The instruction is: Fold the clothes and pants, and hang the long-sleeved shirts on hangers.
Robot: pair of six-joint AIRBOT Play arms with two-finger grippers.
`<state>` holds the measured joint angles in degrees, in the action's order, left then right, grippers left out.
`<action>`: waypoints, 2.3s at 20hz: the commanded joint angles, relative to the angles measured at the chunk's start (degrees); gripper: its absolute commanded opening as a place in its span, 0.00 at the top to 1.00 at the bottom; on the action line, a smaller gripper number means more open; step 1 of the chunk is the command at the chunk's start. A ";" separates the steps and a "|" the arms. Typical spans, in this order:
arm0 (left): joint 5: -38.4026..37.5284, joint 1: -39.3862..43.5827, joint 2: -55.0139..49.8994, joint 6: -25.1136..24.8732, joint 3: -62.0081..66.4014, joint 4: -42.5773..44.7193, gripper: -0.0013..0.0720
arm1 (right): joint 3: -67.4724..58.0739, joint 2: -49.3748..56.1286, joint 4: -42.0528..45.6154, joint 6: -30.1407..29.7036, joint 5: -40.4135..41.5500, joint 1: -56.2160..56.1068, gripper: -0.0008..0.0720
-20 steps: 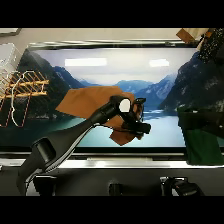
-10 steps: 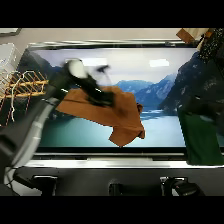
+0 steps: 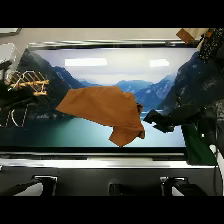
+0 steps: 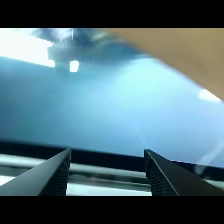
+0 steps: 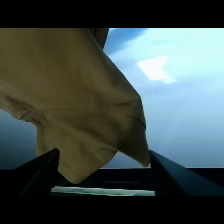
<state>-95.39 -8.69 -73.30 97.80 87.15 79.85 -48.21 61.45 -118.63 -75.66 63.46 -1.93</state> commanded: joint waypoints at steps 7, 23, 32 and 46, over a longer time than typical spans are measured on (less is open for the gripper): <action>12.59 -19.58 10.47 -8.04 -26.69 -23.56 0.26 | 6.93 13.55 -22.86 -19.54 2.34 6.12 0.11; 37.51 -13.70 -17.51 -21.68 -28.00 -39.91 0.23 | 6.86 6.67 -14.14 -11.72 0.83 0.31 0.94; 44.02 -7.87 -26.69 -22.10 -20.65 -41.70 0.27 | 6.86 2.38 -13.55 -11.34 1.20 0.31 0.94; 33.53 -5.73 -5.81 -25.22 18.67 -48.30 0.97 | -33.57 -8.81 -6.88 -16.96 -2.19 0.31 0.94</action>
<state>-61.49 -14.52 -87.35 72.55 91.09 32.40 -65.28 54.00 -127.13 -91.77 60.27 -1.58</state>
